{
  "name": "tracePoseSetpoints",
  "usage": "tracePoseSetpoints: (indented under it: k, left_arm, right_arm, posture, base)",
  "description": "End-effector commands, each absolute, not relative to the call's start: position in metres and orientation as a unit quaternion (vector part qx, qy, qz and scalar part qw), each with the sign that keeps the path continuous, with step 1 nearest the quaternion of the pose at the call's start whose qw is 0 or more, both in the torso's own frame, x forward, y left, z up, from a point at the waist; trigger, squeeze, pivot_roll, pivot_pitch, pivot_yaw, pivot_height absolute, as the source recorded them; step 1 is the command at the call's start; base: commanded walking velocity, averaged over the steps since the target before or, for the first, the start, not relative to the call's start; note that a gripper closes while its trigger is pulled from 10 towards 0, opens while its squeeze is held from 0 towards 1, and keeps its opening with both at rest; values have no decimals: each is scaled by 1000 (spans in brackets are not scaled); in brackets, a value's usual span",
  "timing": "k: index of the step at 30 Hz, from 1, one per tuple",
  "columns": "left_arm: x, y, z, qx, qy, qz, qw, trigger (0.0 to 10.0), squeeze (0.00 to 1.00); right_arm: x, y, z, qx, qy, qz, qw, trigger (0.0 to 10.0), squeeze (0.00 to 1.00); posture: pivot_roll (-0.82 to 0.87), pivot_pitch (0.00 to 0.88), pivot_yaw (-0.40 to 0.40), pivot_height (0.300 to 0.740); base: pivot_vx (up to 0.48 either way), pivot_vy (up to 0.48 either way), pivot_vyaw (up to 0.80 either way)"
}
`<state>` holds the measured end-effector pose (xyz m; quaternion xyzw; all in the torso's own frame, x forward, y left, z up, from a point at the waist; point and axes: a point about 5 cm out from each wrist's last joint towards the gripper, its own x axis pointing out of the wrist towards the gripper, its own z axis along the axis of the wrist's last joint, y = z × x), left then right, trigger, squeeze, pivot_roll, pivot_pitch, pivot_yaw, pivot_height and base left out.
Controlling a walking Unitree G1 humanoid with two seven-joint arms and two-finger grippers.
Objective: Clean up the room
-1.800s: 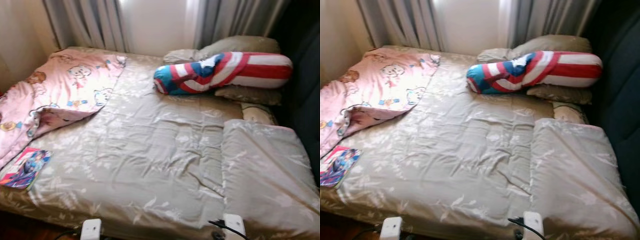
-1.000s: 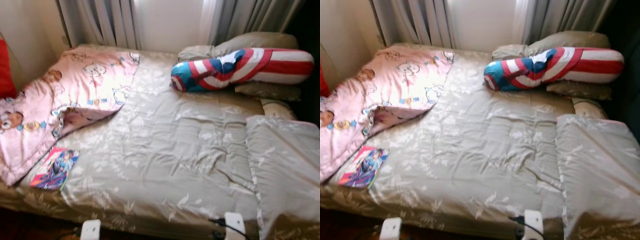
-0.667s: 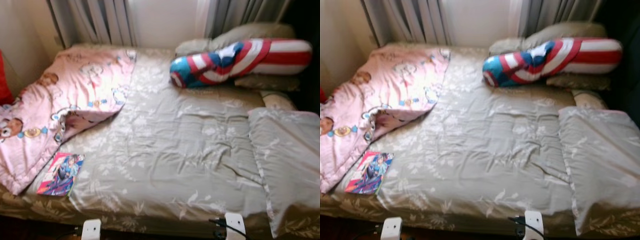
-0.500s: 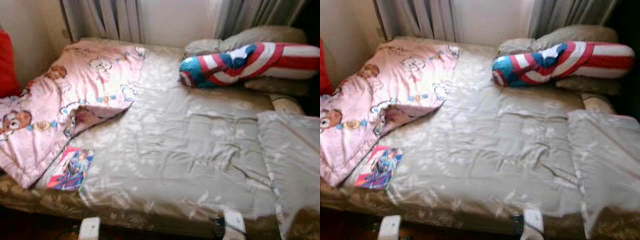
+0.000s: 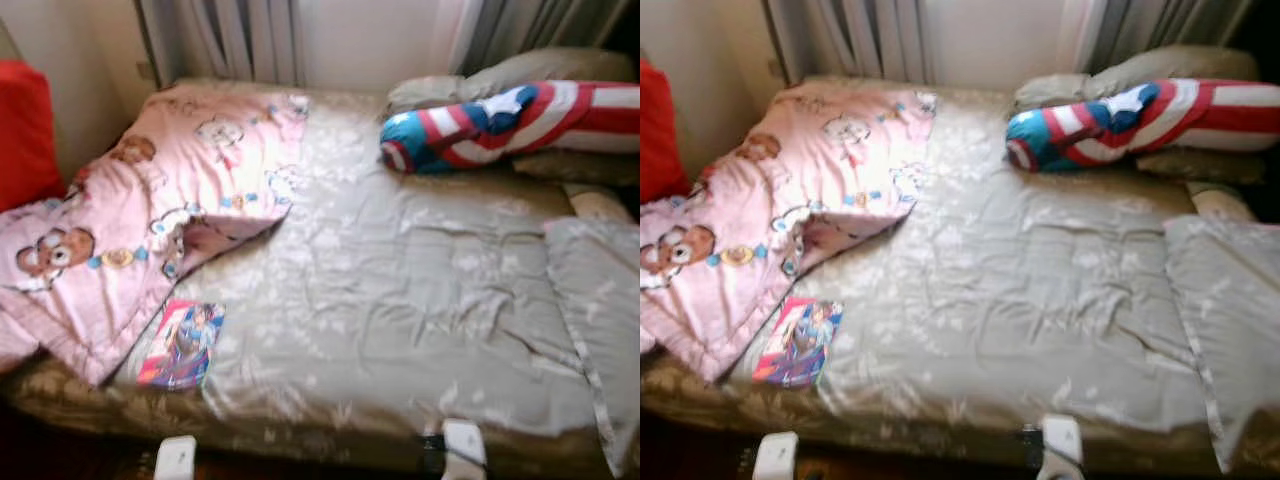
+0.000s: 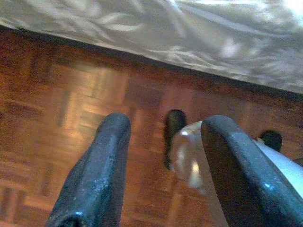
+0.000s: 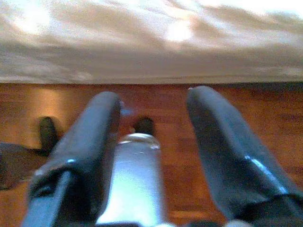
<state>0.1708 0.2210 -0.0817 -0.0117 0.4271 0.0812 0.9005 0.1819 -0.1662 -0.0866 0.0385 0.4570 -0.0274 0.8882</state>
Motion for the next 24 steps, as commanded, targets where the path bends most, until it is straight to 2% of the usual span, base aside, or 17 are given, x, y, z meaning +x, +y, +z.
tracePoseSetpoints:
  k: [1, 24]
  left_arm:
    - [167, 215, -85, -15, 437, 76, 896, 10000, 0]
    - [168, 215, -85, -16, 437, 75, 896, 10000, 0]
  right_arm:
    - [176, -178, -88, 32, 463, -42, 885, 10000, 0]
    - [175, -178, -89, 29, 465, -38, 884, 10000, 0]
  posture:
    - [60, 104, -35, 740]
    - [63, 82, -37, 740]
  base:
    - [0, 349, 0]
    - [0, 349, 0]
